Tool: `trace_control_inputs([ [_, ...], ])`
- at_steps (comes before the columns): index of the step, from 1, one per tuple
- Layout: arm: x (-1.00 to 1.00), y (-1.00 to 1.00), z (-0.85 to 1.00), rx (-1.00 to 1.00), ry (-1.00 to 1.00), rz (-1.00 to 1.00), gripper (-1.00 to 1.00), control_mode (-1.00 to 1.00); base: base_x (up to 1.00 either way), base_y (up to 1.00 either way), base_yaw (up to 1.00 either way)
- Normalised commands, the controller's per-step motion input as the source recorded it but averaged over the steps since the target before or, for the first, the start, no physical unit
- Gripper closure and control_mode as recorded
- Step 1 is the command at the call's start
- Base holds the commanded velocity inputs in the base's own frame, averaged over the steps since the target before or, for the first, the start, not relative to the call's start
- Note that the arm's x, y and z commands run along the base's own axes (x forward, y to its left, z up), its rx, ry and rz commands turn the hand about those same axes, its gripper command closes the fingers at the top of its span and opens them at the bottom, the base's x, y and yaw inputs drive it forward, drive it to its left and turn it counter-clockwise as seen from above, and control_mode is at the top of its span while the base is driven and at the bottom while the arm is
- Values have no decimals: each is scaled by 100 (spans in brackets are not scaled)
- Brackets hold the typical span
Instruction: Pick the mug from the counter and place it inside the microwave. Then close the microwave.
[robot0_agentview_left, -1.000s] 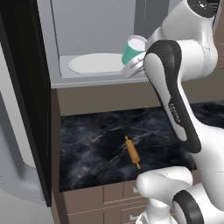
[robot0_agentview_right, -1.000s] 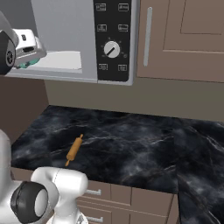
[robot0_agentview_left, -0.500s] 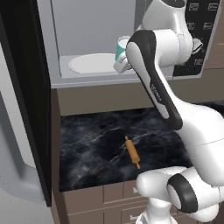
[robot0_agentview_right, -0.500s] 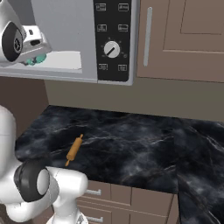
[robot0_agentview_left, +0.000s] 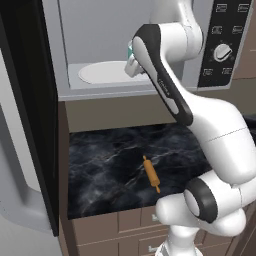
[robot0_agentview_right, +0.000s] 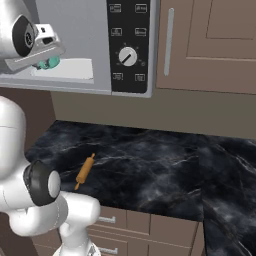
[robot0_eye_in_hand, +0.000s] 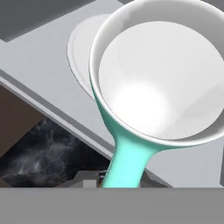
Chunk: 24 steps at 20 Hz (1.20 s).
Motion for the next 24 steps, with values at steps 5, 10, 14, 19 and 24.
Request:
trace_control_inputs([
  [5,19,0,-8,0,0,0,100,-100,0,0,0],
  [10,33,0,-27,0,-1,0,100,-100,0,0,0],
  [14,26,3,-16,0,0,0,100,-100,0,0,0],
  [19,21,7,0,0,0,0,100,-100,0,0,0],
  [24,29,8,-1,0,0,0,100,-100,0,0,0],
])
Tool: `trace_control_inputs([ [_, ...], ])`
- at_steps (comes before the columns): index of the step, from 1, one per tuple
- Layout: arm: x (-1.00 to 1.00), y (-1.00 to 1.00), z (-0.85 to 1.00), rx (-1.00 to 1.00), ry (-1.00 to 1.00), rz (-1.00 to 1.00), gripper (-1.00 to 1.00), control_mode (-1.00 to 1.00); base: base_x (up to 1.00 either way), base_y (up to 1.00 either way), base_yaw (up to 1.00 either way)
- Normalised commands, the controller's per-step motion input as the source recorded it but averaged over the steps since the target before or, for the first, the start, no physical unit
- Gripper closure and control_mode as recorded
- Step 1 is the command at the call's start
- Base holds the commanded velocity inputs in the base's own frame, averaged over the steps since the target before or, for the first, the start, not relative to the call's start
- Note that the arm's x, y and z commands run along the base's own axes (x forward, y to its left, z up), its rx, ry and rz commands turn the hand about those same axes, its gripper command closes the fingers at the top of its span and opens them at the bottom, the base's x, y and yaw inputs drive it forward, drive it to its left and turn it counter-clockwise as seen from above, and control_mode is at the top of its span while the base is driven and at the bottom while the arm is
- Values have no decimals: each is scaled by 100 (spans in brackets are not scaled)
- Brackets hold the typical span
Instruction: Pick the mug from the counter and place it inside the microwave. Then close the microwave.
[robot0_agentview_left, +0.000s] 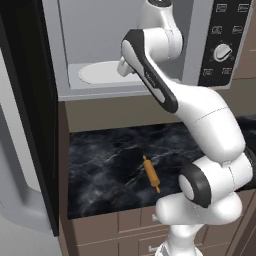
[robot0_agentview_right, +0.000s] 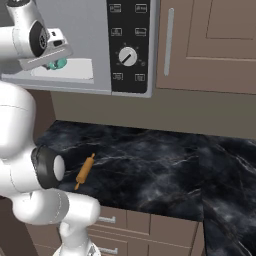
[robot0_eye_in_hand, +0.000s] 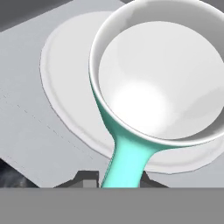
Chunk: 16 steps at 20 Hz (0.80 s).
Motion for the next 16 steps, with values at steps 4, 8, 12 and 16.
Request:
trace_control_inputs([
  [4,35,5,0,0,0,0,100,-100,0,0,0],
  [8,38,2,0,0,0,0,100,-100,0,0,0],
  [12,26,1,-1,0,0,0,100,-100,0,0,0],
  [16,16,3,-6,0,0,0,100,-100,0,0,0],
])
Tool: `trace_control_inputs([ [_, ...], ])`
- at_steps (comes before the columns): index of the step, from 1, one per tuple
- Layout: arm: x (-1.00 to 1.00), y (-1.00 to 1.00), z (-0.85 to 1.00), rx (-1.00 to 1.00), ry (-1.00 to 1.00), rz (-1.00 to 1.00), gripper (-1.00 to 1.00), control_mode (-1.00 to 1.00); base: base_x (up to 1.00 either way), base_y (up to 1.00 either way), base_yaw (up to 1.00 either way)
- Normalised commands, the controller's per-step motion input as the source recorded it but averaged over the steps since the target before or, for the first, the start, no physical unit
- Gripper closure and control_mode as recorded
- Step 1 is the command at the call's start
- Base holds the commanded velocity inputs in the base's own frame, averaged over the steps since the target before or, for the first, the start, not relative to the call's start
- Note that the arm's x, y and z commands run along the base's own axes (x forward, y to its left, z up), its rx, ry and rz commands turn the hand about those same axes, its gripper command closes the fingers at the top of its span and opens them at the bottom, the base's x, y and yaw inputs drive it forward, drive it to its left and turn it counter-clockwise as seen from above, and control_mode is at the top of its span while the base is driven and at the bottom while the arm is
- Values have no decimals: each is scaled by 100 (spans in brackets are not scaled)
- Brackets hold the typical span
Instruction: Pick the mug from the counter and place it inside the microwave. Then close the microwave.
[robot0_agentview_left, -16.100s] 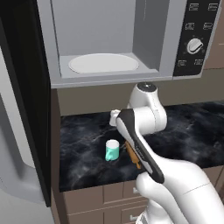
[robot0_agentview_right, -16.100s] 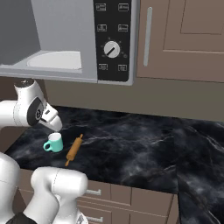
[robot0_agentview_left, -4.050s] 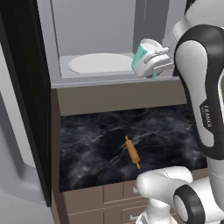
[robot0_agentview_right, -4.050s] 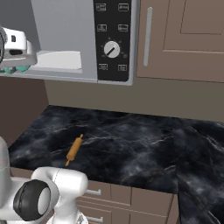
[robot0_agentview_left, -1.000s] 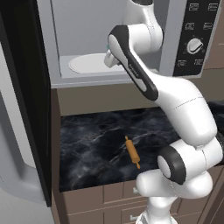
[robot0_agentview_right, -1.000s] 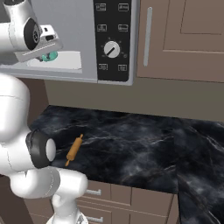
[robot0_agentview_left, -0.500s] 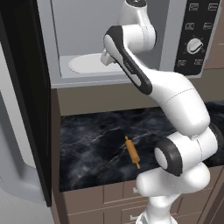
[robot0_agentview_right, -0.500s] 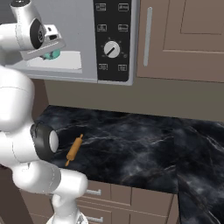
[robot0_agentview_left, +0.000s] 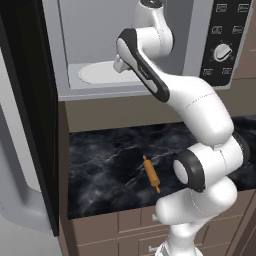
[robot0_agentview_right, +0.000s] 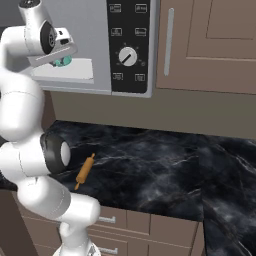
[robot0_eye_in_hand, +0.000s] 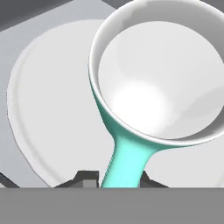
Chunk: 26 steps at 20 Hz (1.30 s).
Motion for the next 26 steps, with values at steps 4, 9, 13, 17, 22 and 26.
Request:
trace_control_inputs([
  [4,23,2,-17,0,0,0,100,-100,0,0,0],
  [9,32,1,-31,0,0,0,100,-100,0,0,0],
  [13,31,3,-21,0,0,0,100,-100,0,0,0],
  [17,34,6,-5,0,0,0,100,-100,0,0,0],
  [22,34,4,0,0,0,0,100,-100,0,0,0],
  [26,36,3,0,0,0,0,100,-100,0,0,0],
])
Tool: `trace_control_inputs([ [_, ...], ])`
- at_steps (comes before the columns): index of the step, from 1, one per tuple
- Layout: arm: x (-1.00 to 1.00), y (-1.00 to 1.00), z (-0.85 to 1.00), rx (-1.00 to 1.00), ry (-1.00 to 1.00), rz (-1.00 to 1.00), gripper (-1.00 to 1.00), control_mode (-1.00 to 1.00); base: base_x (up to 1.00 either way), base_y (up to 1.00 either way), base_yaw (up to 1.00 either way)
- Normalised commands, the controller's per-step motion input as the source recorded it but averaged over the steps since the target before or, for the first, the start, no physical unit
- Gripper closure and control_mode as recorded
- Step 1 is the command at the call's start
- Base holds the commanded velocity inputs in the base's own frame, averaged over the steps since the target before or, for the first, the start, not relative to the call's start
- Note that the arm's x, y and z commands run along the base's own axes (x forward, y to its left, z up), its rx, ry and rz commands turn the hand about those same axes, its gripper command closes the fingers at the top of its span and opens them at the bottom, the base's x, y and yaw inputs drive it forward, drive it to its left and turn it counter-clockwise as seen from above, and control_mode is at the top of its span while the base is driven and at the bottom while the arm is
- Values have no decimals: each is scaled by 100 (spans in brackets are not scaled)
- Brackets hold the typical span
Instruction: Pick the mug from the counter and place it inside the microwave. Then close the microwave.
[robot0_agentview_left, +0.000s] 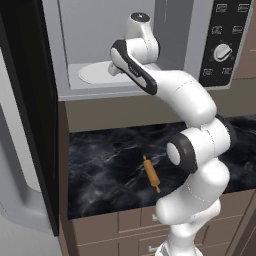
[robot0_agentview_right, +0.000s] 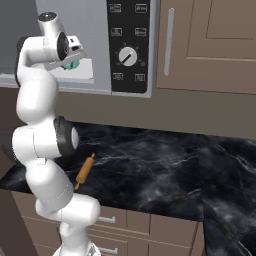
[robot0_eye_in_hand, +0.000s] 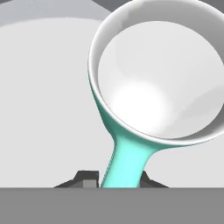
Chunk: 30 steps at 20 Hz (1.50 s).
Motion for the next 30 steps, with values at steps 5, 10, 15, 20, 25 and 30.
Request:
trace_control_inputs([
  [5,10,1,0,0,3,0,100,-100,0,0,0],
  [10,0,0,0,0,4,0,100,-100,0,0,0],
  [15,0,0,-9,0,0,0,100,-100,0,0,0],
  [20,0,0,-16,0,0,0,100,-100,0,0,0],
  [25,0,0,0,0,0,0,100,-100,0,0,0],
  [30,0,0,0,0,0,0,-100,-100,0,0,0],
])
